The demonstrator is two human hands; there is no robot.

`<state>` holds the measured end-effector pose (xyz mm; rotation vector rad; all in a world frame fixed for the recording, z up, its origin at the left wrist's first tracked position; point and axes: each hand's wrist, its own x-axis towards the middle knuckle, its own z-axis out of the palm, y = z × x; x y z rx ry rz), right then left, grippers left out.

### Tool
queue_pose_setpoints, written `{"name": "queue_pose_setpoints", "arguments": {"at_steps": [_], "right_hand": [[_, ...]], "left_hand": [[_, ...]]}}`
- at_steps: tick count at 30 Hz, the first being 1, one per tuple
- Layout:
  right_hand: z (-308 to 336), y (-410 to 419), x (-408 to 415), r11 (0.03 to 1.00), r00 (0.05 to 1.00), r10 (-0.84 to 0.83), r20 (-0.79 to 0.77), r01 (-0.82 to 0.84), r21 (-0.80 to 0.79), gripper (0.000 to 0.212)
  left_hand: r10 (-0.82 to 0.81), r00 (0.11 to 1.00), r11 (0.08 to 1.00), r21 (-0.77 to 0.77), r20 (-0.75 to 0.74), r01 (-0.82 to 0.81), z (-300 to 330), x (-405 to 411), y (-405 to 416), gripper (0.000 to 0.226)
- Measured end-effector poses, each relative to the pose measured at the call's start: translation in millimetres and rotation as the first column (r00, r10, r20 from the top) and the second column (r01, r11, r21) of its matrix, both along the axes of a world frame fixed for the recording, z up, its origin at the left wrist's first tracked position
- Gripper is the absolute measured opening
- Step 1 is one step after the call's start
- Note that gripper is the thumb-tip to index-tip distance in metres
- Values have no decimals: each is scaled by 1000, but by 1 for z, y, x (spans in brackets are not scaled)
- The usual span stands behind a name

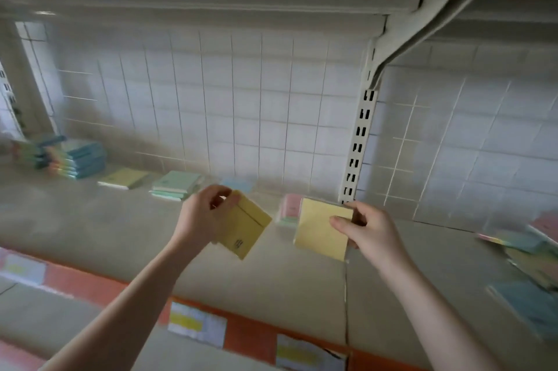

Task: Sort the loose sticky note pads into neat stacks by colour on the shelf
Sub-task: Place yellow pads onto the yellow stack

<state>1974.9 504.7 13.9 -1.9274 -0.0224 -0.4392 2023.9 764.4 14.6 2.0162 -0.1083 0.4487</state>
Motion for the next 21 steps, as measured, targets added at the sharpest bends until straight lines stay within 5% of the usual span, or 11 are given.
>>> {"name": "queue_pose_setpoints", "arguments": {"at_steps": [7, 21], "right_hand": [[9, 47, 12, 999, 999, 42, 32, -41, -22, 31], [-3, 141, 65, 978, 984, 146, -104, -128, 166, 9]], "left_hand": [[-48, 997, 999, 15, -61, 49, -2, 21, 43, 6], [50, 996, 998, -35, -72, -52, -13, 51, 142, 9]]}}
